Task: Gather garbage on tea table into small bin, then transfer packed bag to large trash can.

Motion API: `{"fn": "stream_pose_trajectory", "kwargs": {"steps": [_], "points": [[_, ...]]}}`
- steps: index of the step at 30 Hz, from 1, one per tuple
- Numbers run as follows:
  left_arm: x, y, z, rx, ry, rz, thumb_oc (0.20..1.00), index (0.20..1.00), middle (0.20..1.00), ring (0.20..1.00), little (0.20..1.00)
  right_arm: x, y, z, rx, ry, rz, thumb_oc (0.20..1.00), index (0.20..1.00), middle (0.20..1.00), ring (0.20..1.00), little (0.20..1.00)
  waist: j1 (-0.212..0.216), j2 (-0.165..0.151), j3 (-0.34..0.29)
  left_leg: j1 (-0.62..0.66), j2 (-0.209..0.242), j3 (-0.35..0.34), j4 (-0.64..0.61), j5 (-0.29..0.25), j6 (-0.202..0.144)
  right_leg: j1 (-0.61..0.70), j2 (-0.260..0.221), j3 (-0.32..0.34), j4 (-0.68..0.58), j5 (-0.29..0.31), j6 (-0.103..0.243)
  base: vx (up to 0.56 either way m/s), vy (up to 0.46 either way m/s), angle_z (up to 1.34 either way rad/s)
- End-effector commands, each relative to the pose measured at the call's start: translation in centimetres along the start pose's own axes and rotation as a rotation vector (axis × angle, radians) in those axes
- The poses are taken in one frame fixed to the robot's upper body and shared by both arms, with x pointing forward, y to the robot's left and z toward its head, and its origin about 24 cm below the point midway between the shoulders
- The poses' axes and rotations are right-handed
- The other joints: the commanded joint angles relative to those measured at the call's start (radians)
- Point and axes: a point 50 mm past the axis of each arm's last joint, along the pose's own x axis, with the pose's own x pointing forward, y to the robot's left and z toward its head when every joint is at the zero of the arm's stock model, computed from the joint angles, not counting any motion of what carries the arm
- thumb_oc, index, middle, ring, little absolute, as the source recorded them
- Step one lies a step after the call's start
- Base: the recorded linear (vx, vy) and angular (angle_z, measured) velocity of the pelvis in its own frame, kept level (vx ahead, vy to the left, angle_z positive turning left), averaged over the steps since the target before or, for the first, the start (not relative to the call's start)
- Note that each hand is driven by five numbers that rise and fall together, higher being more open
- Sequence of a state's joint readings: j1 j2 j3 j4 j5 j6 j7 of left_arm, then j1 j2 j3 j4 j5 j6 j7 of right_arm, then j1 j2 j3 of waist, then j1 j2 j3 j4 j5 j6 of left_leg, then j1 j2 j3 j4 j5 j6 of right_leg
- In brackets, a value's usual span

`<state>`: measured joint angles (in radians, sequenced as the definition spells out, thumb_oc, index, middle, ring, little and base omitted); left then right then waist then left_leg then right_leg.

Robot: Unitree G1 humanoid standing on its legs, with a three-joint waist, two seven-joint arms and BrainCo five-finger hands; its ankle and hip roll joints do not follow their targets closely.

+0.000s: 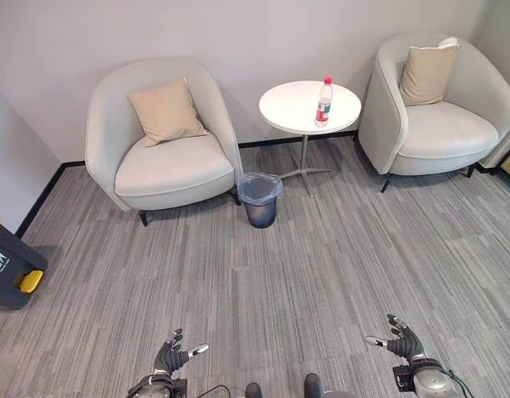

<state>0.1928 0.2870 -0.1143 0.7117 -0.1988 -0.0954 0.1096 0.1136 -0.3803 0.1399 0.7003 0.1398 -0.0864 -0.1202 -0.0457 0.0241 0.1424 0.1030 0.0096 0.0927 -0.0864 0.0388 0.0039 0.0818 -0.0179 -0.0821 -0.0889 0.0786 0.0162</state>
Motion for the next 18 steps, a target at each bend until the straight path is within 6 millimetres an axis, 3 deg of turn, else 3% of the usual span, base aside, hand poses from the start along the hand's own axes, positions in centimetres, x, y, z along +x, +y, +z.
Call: {"fn": "stream_pose_trajectory", "kwargs": {"steps": [1,12,18], "points": [[0.9,0.9,2.1,-0.011,-0.069,0.027,1.0,1.0,1.0,1.0,1.0,0.9,-0.4,2.2,0.061,-0.078,-0.036,1.0,1.0,1.0,1.0,1.0,0.004,-0.036,-0.008,0.008,0.006,0.02,0.035,-0.099,-0.042,0.056,-0.057,-0.023,0.015,-0.137,0.094,0.0,0.0,0.0],[1.1,1.2,3.5,-0.022,-0.112,0.029,1.0,1.0,1.0,1.0,1.0,1.4,-0.8,2.7,0.078,-0.067,-0.053,1.0,1.0,1.0,1.0,1.0,0.016,-0.046,0.012,-0.084,-0.017,0.01,0.145,-0.145,-0.016,-0.009,-0.079,0.004,0.069,-0.141,0.102,0.01,0.038,-0.06],[1.1,1.8,3.9,-0.022,-0.134,0.042,1.0,1.0,1.0,1.0,1.0,1.7,-1.2,3.3,0.092,-0.075,-0.072,1.0,1.0,1.0,1.0,1.0,0.029,-0.051,0.022,-0.126,-0.041,0.014,0.191,-0.178,0.006,-0.066,-0.098,0.031,0.131,-0.141,0.126,0.02,0.099,-0.11]]}}
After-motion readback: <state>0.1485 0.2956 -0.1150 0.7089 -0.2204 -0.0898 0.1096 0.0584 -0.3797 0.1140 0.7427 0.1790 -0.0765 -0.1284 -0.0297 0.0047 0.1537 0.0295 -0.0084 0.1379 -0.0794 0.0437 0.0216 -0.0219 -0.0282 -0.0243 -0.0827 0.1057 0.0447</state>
